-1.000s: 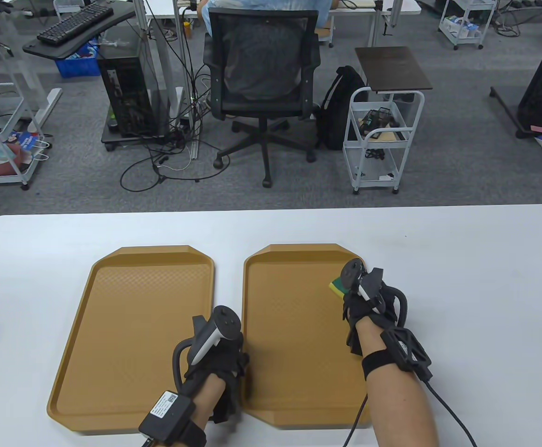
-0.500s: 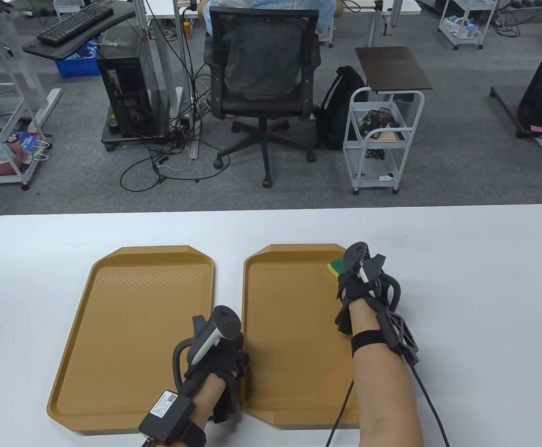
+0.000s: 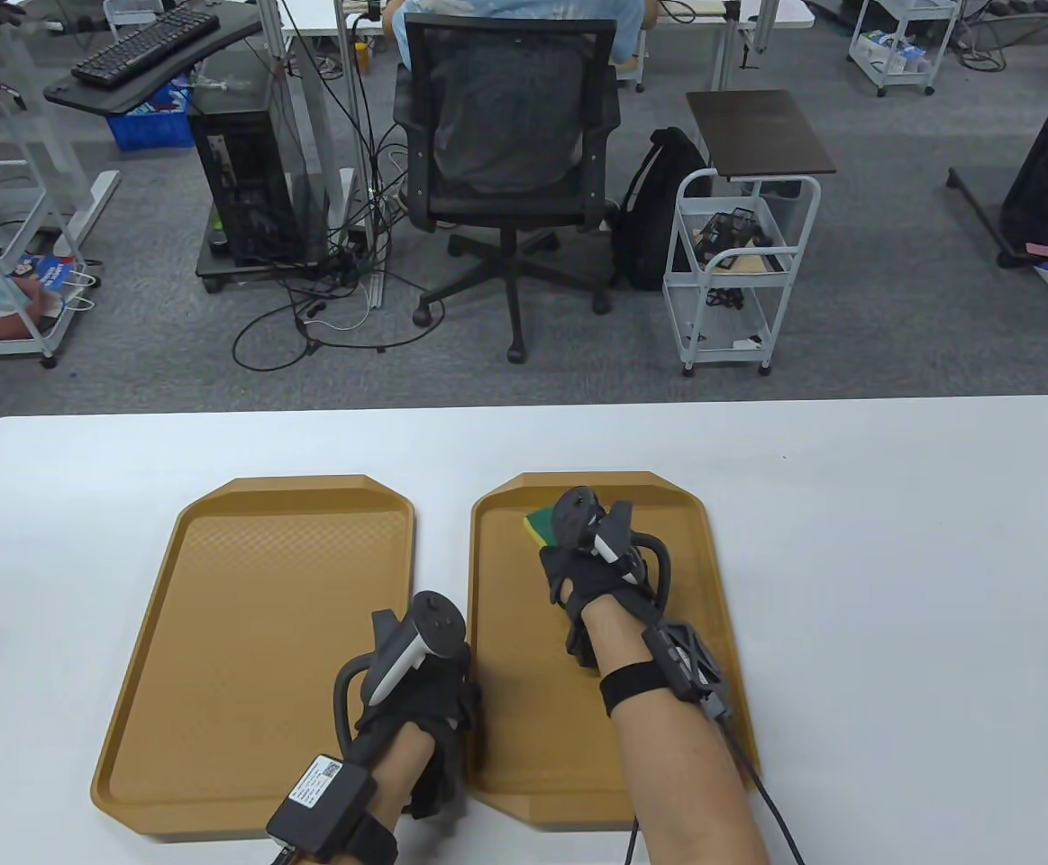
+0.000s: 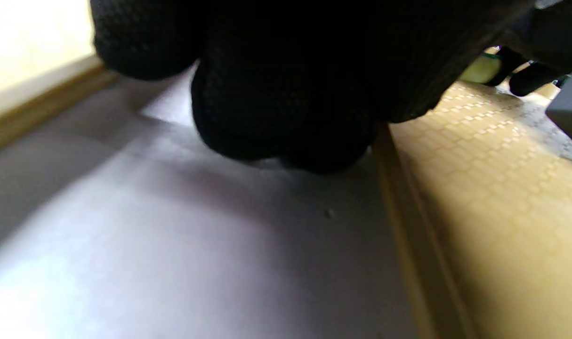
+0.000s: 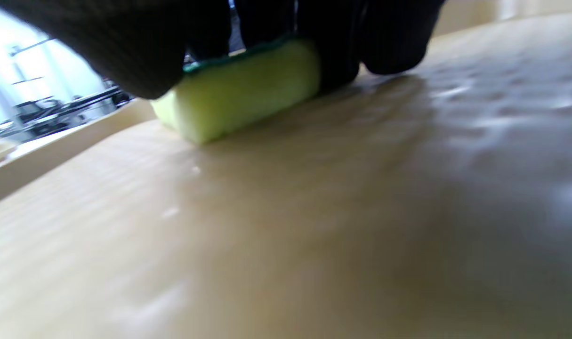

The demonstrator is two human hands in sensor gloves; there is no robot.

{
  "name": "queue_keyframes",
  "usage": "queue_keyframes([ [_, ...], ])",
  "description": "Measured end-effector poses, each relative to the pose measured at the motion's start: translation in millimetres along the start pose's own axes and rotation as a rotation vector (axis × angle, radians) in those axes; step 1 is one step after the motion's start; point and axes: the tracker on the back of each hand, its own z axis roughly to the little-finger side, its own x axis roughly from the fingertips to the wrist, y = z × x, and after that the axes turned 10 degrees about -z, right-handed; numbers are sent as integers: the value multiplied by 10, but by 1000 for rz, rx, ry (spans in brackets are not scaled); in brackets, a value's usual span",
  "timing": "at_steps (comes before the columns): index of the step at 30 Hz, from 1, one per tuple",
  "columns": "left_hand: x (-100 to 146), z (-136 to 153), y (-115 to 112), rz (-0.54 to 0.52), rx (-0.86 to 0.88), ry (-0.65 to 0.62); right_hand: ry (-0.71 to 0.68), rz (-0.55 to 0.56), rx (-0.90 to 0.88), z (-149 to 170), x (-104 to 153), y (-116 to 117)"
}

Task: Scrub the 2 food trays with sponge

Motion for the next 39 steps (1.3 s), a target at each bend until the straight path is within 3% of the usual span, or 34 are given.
queue_keyframes([
  [4,-4,4,1,4,4,-1,-51,20,40,-250,48,93],
  [10,-8,8,2,9,8,-1,-91,26,12,-355,100,153],
  [16,-12,17,2,9,13,3,-115,-84,49,-367,262,181],
  [24,-15,23,7,11,13,9,-171,-211,85,-344,692,281],
  [39,-22,41,10,29,28,5,-254,-307,156,-279,1432,518],
])
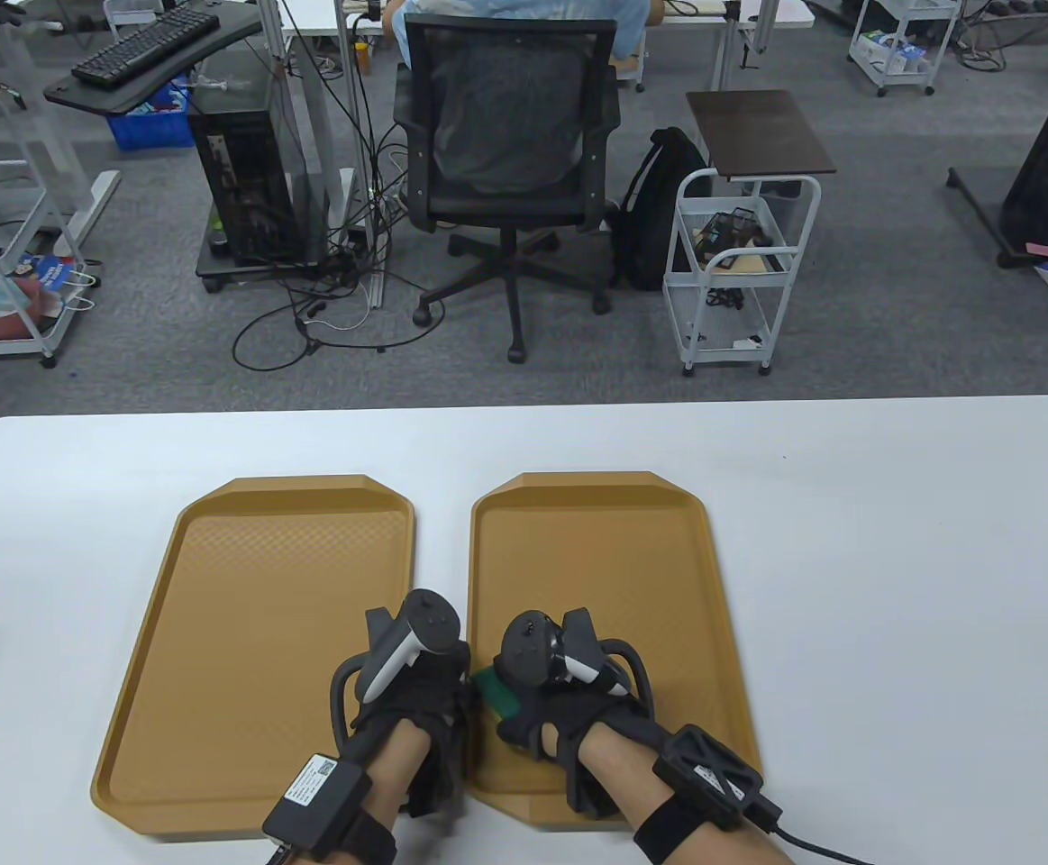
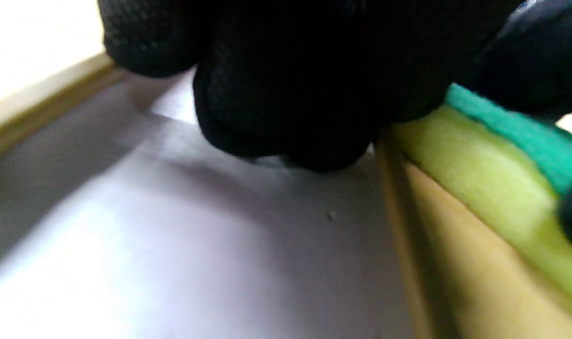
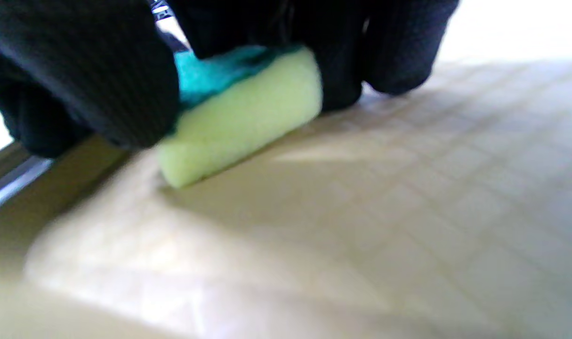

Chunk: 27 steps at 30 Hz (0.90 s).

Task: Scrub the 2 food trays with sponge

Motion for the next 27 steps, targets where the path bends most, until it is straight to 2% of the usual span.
queue_keyframes([
  [11,-4,9,3,5,1,-3,-51,-76,15,-53,255,160],
  [16,-2,11,3,-3,-7,-7,-70,-23,-14,-96,310,205],
  [20,6,3,-8,-24,-23,-13,-86,26,41,-98,315,212],
  [27,8,1,-12,-22,-22,-15,-84,46,88,137,447,198],
])
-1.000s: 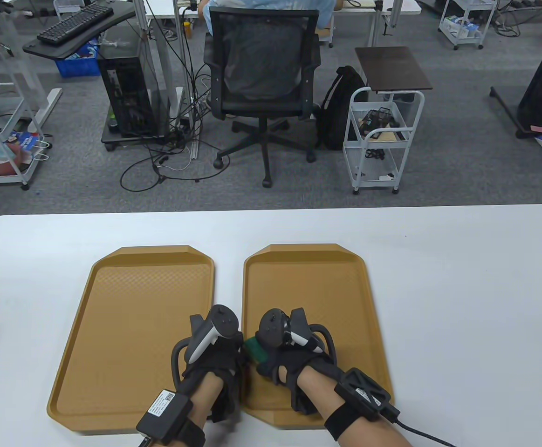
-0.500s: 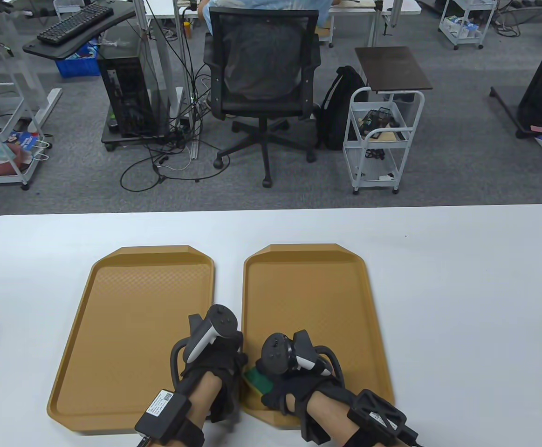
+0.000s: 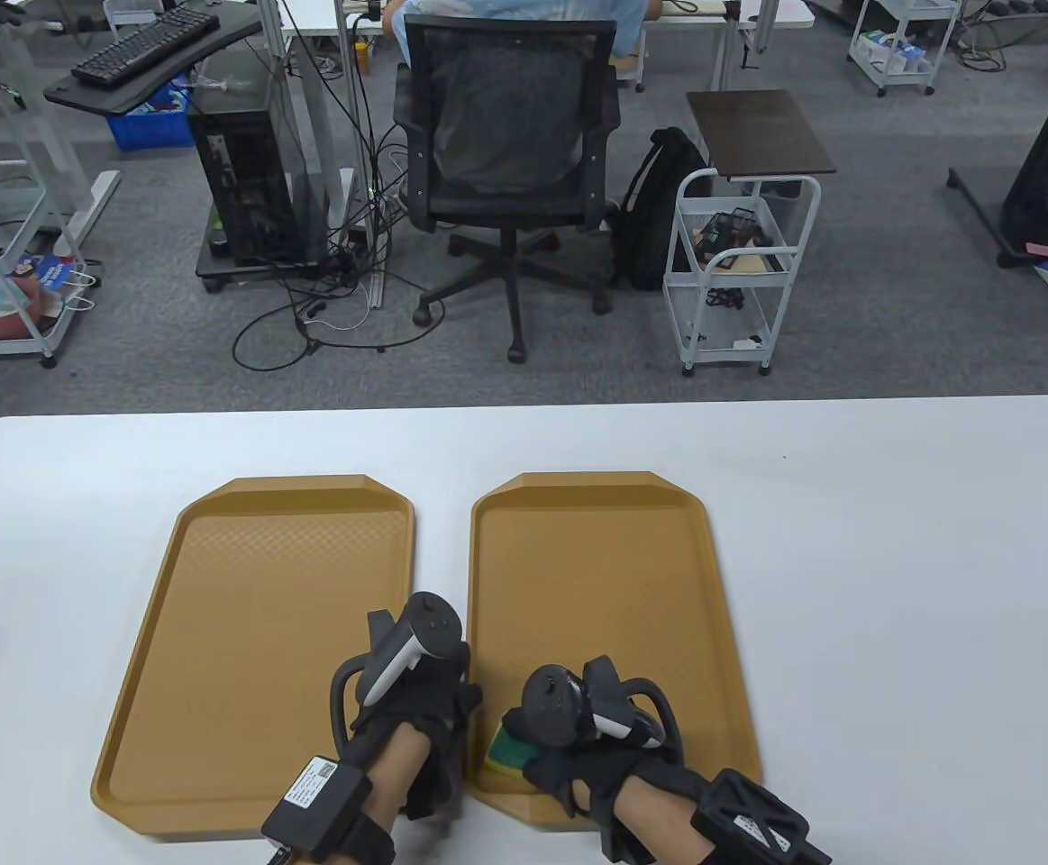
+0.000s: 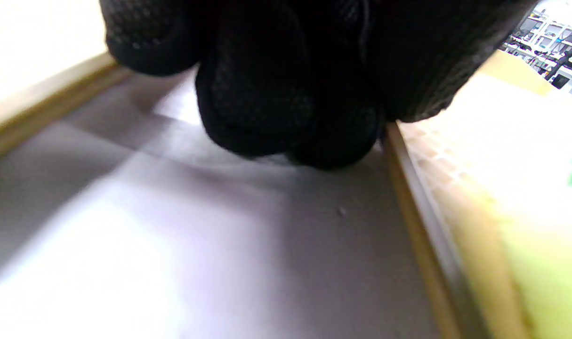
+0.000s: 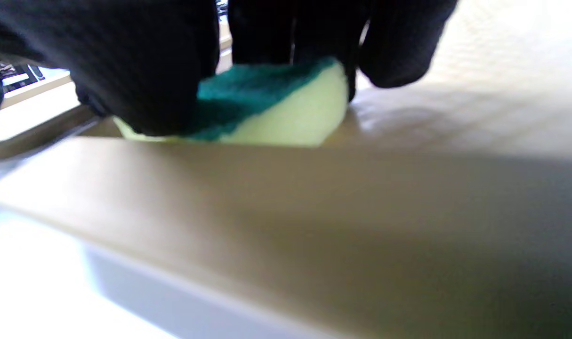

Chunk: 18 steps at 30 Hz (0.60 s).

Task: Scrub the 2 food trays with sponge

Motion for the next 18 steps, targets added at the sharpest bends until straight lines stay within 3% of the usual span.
queue_keyframes([
  [13,0,-6,-7,-2,-2,0,79,24,-3,825,449,15],
  [18,3,-7,-8,0,-1,0,65,55,-9,957,462,8],
])
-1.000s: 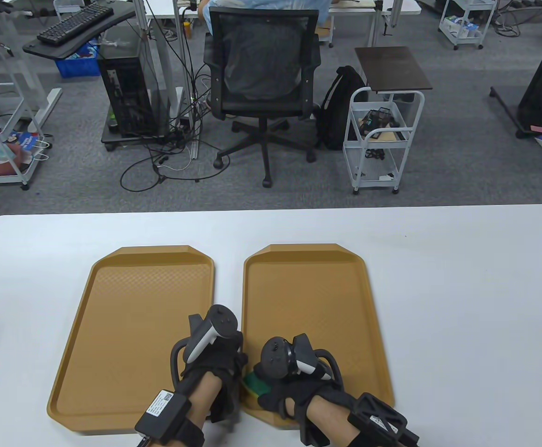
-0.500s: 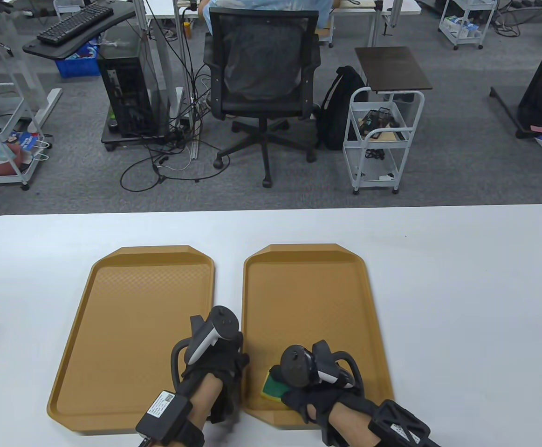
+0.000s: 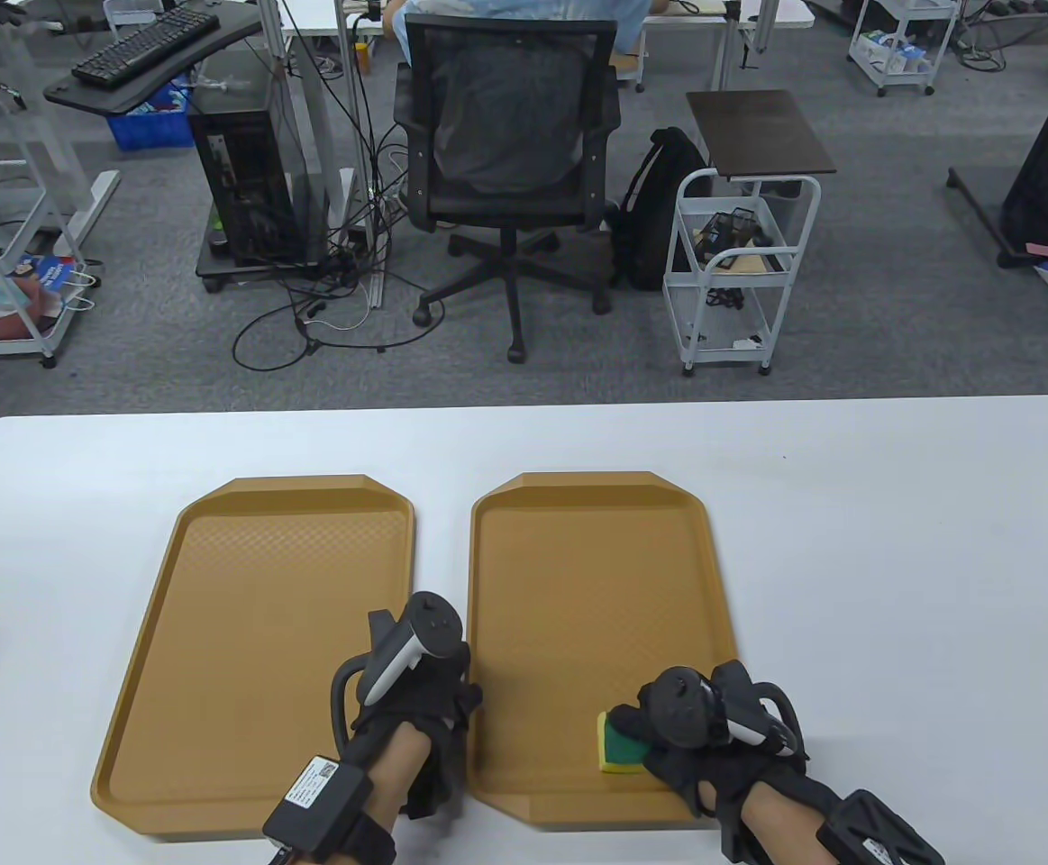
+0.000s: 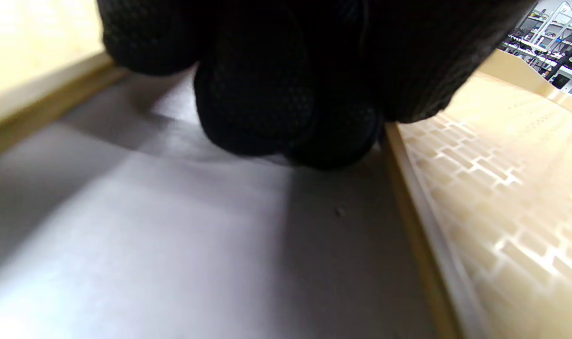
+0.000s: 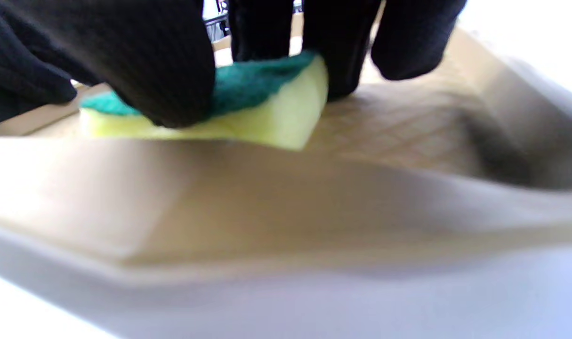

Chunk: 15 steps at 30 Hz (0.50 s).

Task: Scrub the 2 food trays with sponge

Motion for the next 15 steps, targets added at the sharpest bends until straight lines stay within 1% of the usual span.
queue_keyframes([
  [5,1,-1,0,-3,-3,-1,15,27,8,49,-185,-82],
  [15,-2,-1,-1,-2,-2,-4,90,74,-68,214,-590,-281],
])
